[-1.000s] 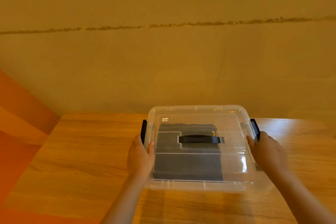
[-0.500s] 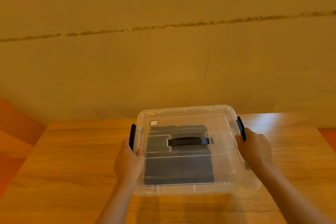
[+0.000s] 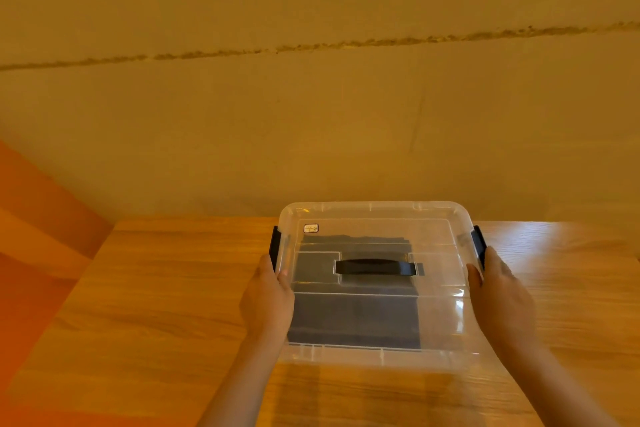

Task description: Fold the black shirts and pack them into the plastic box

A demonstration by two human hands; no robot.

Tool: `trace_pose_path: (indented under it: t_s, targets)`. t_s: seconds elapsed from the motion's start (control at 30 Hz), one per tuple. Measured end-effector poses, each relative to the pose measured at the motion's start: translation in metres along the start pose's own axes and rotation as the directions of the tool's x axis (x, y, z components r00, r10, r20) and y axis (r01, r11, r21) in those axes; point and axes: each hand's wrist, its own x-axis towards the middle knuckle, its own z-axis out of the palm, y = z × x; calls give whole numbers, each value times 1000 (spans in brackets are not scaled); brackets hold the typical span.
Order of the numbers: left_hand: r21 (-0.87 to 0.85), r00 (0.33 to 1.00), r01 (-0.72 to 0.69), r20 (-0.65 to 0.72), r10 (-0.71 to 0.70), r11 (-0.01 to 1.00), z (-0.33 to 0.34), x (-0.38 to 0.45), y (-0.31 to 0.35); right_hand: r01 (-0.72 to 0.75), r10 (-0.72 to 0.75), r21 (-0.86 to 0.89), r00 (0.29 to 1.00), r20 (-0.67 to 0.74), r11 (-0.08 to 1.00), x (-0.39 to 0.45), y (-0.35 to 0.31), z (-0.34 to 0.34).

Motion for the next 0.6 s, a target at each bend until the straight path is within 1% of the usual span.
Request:
trace_pose_path:
  t_s: [0.07,0.1,0.17,0.2,0.27,0.3,0.37,0.47,0.6]
  targets:
    - [85,999,-49,-10,50,995,3,-3,-1,43,-43,-10,999,-2,999,-1,-1,1]
    - [116,993,-107,-39,112,987,5,-5,-3,110,-111,-30,994,-19,993,-3,-1,2]
    - [98,957,-274,-76,281,957,8,-9,-3,282,-286,-94,957,-43,955,-6,0,5]
    - [80,938,-341,-31,345,937,7,-12,0,344,-350,-132,937,-23,930,-7,0,6]
    - [77,890,-446,141,433,892,10,-20,7,415,-413,-198,909,52,888,-11,0,8]
    - [102,869,-474,214,446,875,12,-24,9,434,-424,-222,901,92,873,-13,0,9]
    - [188,848,-505,288,444,842,18,-26,8,459,-433,-246,888,153,854,-16,1,12]
    - [226,852,-495,315,418,839,24,-21,5,475,-441,-264,879,181,839,-15,2,13]
    - [241,846,-509,318,428,826,24,-11,6,481,-437,-291,876,206,827,-8,-4,14]
